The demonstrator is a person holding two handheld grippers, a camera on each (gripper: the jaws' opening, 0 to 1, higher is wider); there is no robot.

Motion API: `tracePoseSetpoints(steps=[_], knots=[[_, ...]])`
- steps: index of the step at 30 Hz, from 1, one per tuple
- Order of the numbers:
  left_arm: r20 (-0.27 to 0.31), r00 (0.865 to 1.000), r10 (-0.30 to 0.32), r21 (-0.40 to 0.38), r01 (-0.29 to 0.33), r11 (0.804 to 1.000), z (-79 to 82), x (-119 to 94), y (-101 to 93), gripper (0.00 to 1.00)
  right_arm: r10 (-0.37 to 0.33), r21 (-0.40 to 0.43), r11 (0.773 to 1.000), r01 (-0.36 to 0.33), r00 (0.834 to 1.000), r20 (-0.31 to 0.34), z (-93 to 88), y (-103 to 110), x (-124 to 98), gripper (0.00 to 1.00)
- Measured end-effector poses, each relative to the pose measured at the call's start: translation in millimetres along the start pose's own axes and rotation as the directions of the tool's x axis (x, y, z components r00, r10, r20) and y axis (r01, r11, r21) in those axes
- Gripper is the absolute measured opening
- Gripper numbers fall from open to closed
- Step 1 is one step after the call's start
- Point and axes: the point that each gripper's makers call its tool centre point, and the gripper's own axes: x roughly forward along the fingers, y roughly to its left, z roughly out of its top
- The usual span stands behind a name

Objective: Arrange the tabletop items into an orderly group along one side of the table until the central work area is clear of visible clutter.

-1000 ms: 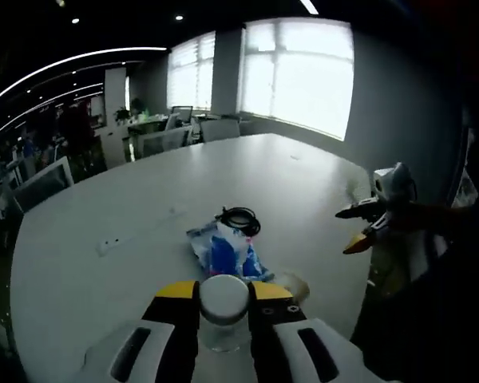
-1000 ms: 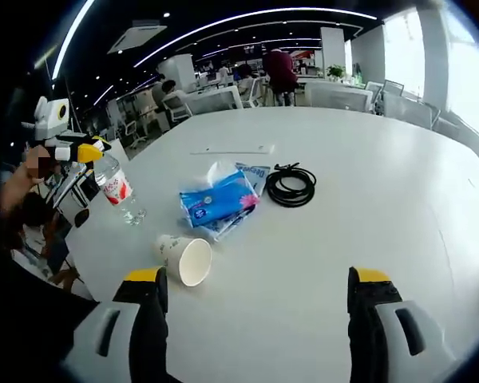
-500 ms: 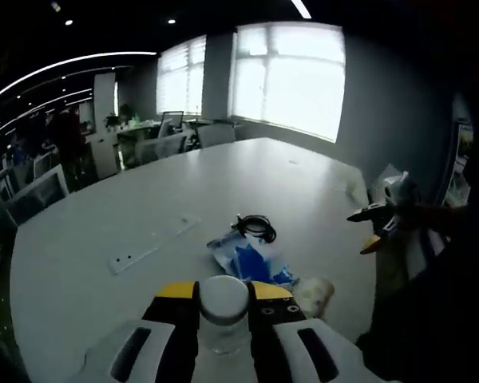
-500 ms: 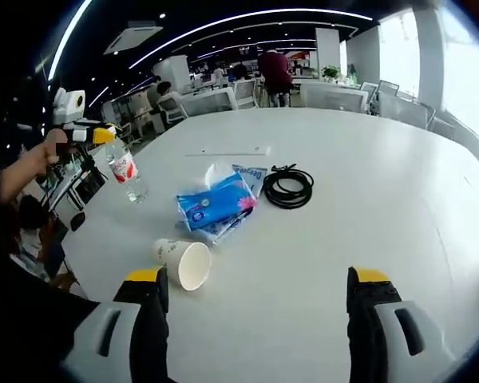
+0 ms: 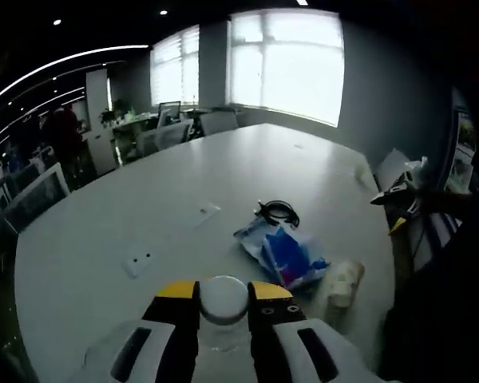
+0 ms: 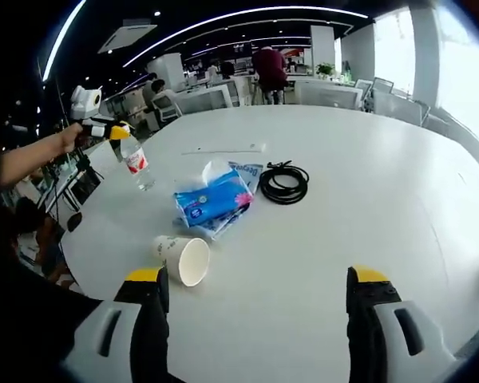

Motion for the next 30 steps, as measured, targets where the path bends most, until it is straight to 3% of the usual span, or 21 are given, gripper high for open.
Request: tracePoseSetpoints(steps=[7, 13, 19, 21, 25, 30], knots=[[-0.043, 0.999, 0.017, 0.011, -0.017, 1.000, -13.6, 13, 14.4, 0.20, 0.001, 0.007, 1.000, -0.001, 1.000, -0.008, -3.3, 6, 2, 0.88], [-0.060, 0.998, -0.003, 0.014, 0.004, 1.000, -21.9, 18, 20.7, 0.20, 0.003, 0.011, 1.000, -0.003, 1.000, -0.012, -4.6, 8, 2, 0.87], [-0.046, 0.998, -0.040, 0.020, 0.041, 0.999, -20.0, 18, 23.0, 0.21, 0.004, 0.013, 1.000, -0.004, 1.000, -0.014, -6.4, 6, 3, 0.87], [-0.041, 0.995, -0.087, 0.048, 0.089, 0.995, -19.8, 18, 17.9, 0.21, 0.005, 0.016, 1.000, -0.005, 1.000, -0.013, -6.7, 6, 4, 0.87], [-0.065, 0.993, -0.104, 0.095, 0.109, 0.989, -19.8, 18, 14.7, 0.22, 0.011, 0.014, 1.000, -0.011, 1.000, -0.016, -7.9, 7, 5, 0.86], [-0.079, 0.991, -0.109, 0.069, 0.115, 0.991, -19.8, 19, 17.7, 0.22, 0.014, 0.011, 1.000, -0.014, 1.000, -0.017, -8.5, 8, 6, 0.86]])
